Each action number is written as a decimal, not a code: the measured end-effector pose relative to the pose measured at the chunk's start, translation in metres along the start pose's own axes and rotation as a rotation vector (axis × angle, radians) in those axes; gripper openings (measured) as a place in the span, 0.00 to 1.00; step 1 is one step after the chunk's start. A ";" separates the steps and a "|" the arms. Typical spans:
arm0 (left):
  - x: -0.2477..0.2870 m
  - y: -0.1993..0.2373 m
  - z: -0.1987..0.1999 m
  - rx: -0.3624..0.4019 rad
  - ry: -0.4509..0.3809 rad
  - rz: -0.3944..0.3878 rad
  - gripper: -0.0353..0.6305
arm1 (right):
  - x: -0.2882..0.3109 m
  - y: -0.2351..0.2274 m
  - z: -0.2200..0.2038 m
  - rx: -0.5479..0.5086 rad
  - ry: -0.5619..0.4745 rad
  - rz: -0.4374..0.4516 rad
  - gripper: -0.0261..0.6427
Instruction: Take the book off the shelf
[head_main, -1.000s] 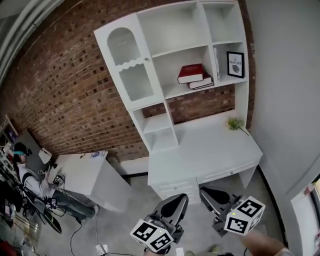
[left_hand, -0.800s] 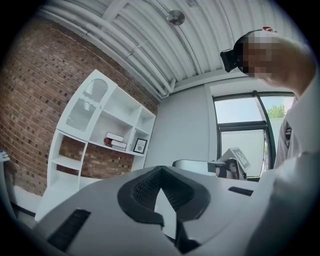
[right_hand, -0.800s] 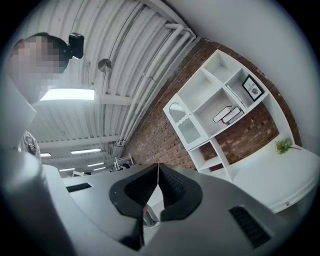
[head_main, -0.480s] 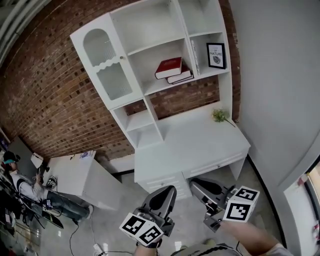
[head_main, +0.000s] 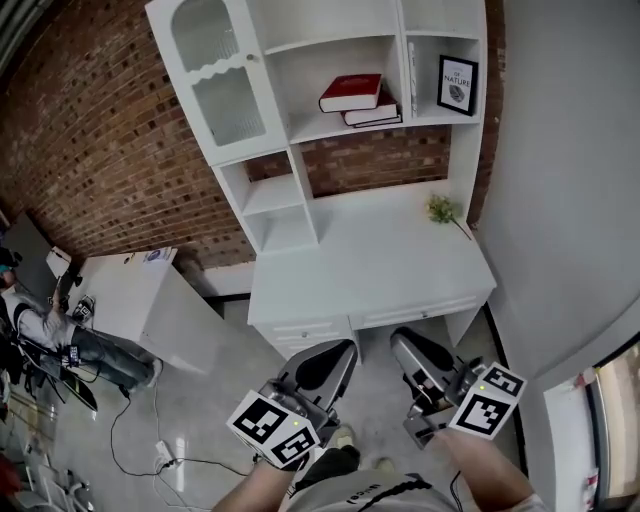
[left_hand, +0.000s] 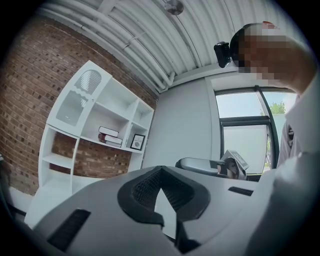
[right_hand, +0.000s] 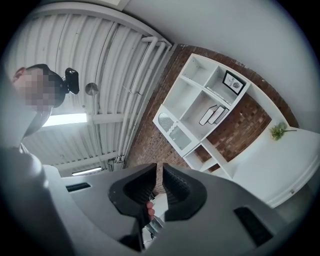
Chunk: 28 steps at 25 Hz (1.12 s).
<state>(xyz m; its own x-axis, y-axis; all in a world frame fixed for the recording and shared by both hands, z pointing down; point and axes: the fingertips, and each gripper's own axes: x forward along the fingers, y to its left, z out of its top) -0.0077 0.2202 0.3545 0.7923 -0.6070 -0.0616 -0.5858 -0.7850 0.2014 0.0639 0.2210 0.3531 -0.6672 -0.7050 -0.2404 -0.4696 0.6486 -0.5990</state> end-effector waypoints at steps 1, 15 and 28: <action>0.004 0.004 -0.001 -0.003 -0.001 -0.003 0.07 | 0.004 -0.004 0.001 -0.004 0.001 -0.004 0.07; 0.104 0.144 0.019 -0.010 -0.020 -0.111 0.07 | 0.126 -0.108 0.045 -0.089 -0.032 -0.127 0.07; 0.205 0.263 0.071 -0.243 -0.051 -0.275 0.07 | 0.234 -0.190 0.101 -0.233 -0.097 -0.222 0.11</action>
<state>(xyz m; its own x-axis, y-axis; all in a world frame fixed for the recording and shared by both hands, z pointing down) -0.0117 -0.1197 0.3252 0.9012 -0.3881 -0.1931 -0.2900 -0.8709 0.3967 0.0551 -0.0955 0.3336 -0.4812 -0.8531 -0.2017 -0.7244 0.5165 -0.4565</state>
